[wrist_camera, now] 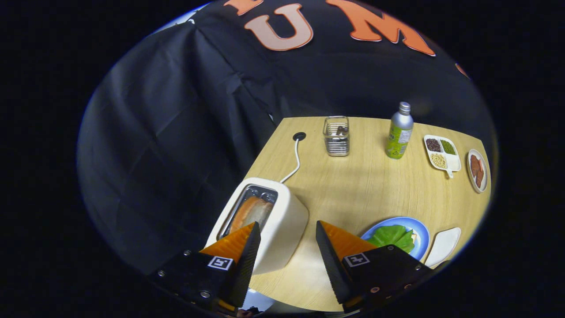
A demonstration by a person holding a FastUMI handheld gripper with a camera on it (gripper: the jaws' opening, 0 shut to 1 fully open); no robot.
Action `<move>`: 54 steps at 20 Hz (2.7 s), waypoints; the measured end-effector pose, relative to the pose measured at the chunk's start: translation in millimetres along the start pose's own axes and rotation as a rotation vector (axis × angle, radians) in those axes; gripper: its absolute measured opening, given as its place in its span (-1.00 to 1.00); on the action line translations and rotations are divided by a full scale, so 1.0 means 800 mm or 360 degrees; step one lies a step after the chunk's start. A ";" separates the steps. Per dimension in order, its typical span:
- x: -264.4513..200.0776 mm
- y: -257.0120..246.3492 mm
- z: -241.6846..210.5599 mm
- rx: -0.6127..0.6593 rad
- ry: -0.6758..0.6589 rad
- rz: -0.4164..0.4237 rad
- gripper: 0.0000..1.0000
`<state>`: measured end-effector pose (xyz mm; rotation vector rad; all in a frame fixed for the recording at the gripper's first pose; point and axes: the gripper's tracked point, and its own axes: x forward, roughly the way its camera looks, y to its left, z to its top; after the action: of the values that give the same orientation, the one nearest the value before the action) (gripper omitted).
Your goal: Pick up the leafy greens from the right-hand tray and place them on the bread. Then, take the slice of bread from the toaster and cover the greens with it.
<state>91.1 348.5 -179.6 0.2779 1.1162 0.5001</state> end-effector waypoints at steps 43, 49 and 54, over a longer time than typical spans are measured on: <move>-0.021 0.049 0.044 0.0068 -0.0115 -0.0038 -0.82; -0.083 0.023 0.055 0.0089 -0.0249 0.0021 -0.82; -0.112 -0.021 0.038 0.0112 -0.0302 0.0024 -0.82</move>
<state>92.1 289.0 -104.3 0.3874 0.9485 0.4391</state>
